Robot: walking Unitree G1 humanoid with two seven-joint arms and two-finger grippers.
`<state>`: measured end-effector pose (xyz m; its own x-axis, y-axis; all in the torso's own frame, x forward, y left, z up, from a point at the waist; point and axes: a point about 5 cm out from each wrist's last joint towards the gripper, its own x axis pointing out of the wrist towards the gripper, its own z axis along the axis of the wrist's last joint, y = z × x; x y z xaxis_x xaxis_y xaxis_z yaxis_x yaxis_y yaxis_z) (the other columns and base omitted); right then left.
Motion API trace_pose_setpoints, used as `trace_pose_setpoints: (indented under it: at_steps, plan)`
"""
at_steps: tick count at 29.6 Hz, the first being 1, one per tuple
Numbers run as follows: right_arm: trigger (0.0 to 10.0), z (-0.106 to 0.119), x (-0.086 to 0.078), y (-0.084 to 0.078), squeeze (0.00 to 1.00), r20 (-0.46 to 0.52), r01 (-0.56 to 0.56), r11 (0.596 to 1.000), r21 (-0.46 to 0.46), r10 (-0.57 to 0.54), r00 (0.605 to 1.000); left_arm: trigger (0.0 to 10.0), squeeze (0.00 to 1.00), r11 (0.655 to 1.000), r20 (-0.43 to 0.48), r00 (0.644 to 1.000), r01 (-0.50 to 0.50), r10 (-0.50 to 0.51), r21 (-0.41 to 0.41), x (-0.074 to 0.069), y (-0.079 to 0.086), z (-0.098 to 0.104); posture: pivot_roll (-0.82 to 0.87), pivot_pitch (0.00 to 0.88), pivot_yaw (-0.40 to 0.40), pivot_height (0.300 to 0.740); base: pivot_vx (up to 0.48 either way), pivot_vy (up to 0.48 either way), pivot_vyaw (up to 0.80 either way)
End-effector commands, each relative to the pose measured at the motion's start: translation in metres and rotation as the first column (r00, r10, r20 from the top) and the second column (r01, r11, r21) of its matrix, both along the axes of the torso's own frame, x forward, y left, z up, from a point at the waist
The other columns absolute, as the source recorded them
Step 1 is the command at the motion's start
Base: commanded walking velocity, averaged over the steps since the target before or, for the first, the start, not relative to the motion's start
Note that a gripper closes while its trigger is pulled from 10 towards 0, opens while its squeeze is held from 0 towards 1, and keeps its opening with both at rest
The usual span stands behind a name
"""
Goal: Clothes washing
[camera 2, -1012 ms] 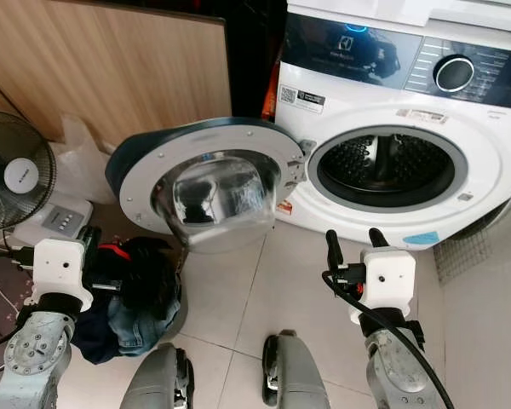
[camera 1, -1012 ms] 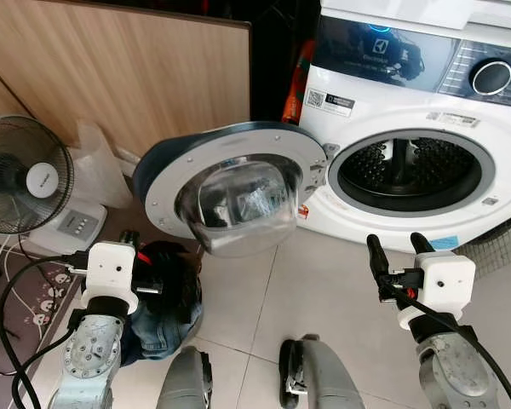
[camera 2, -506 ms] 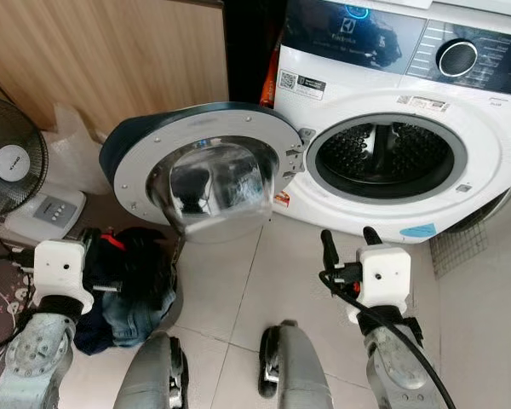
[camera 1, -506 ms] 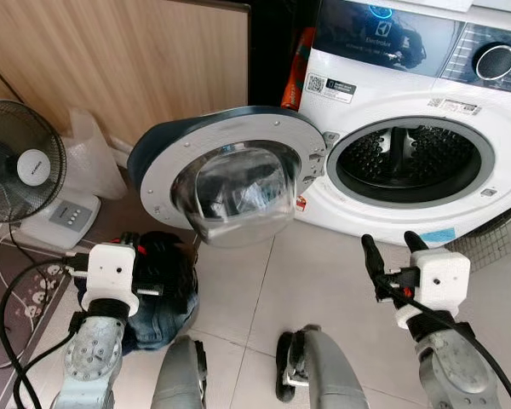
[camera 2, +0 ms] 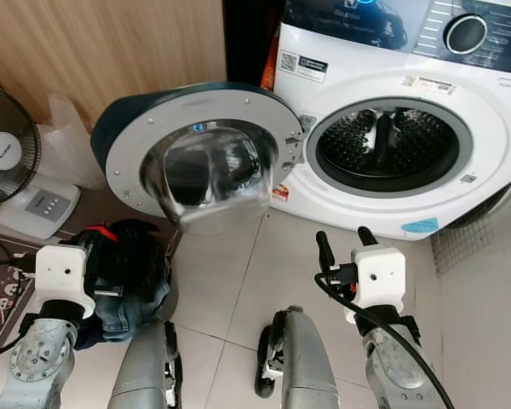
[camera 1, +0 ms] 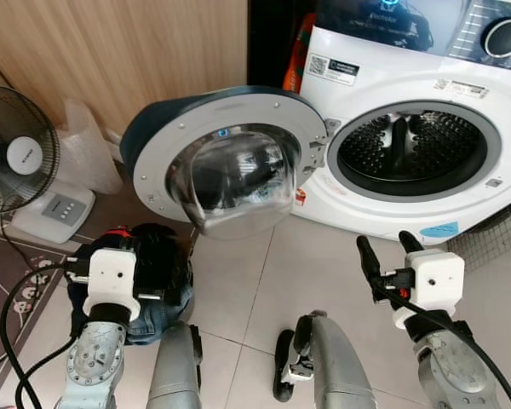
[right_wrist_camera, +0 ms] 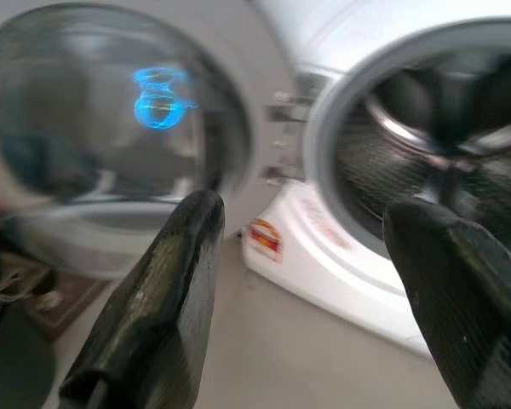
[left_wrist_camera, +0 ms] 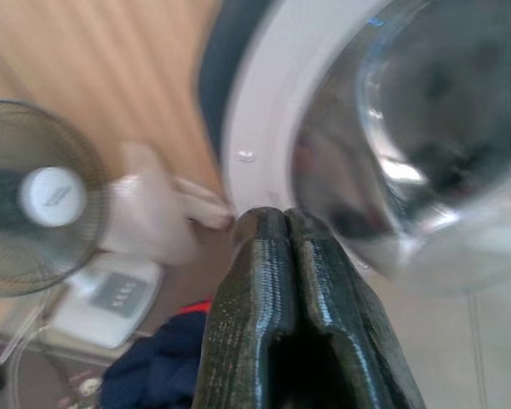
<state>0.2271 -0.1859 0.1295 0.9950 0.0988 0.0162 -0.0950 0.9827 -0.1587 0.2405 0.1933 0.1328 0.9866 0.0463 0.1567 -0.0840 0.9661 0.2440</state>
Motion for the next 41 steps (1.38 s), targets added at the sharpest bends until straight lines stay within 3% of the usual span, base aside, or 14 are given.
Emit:
trace_pose_setpoints:
  at_steps: [1,24,30,33,41]
  plan:
    - [10.0,-0.004,-0.002,-0.001,0.0,-0.025,0.0,1.0,0.001,0.0,1.0,10.0,0.0,1.0,-0.036,0.999,-0.013,0.014,0.006,-0.006,0.003,-0.008,0.07,0.319,-0.012,0.615,0.0,0.0,0.0]
    - [10.0,-0.004,-0.001,-0.002,0.0,-0.031,-0.008,1.0,-0.007,0.008,0.999,10.0,0.0,1.0,-0.046,0.999,-0.022,0.023,0.02,-0.007,0.004,-0.009,0.07,0.33,-0.015,0.615,0.0,0.0,0.0]
    - [10.0,-0.003,0.0,0.0,0.0,-0.028,-0.021,1.0,-0.018,0.021,0.999,10.0,0.0,0.995,-0.06,0.994,-0.084,0.087,0.053,-0.006,0.011,-0.011,0.06,0.333,-0.014,0.615,0.0,-0.223,0.0]
    - [10.0,-0.002,-0.002,0.005,0.0,-0.024,-0.066,0.995,-0.075,0.064,0.998,10.0,0.0,0.994,-0.064,0.993,-0.096,0.098,0.046,-0.006,0.015,-0.012,0.06,0.332,-0.015,0.615,0.0,-0.462,0.57]
    - [10.0,-0.003,-0.002,0.006,0.0,-0.028,-0.07,0.997,-0.032,0.069,0.997,10.0,0.0,0.997,-0.053,0.996,-0.077,0.079,0.021,-0.006,0.011,-0.011,0.06,0.333,-0.015,0.615,0.0,0.0,0.56]
